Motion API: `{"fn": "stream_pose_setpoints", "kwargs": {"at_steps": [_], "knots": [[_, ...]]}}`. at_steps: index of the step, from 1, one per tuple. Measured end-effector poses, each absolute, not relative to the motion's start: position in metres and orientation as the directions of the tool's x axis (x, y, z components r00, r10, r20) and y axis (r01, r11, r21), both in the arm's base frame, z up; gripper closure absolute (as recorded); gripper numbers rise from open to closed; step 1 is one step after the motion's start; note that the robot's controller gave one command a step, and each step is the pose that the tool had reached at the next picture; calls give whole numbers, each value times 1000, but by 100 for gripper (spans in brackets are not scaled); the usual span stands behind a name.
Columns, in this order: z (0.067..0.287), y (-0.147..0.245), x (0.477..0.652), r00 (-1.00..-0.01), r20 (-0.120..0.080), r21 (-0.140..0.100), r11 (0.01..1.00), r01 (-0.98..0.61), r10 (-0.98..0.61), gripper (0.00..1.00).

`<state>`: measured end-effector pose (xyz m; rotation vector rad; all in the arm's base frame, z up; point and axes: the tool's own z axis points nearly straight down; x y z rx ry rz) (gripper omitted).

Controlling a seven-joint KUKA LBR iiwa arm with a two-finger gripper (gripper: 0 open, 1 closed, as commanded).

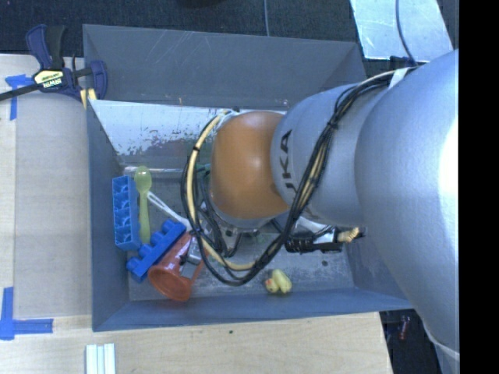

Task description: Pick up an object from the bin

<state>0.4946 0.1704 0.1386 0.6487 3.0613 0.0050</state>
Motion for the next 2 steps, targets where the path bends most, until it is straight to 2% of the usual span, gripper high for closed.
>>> {"fn": "stream_pose_setpoints", "kwargs": {"at_steps": [1, 2], "knots": [[144, 122, 497, -908, -14, 7, 908, 418, 418, 0], [151, 110, 508, -959, -17, 3, 960, 281, 281, 0]]}}
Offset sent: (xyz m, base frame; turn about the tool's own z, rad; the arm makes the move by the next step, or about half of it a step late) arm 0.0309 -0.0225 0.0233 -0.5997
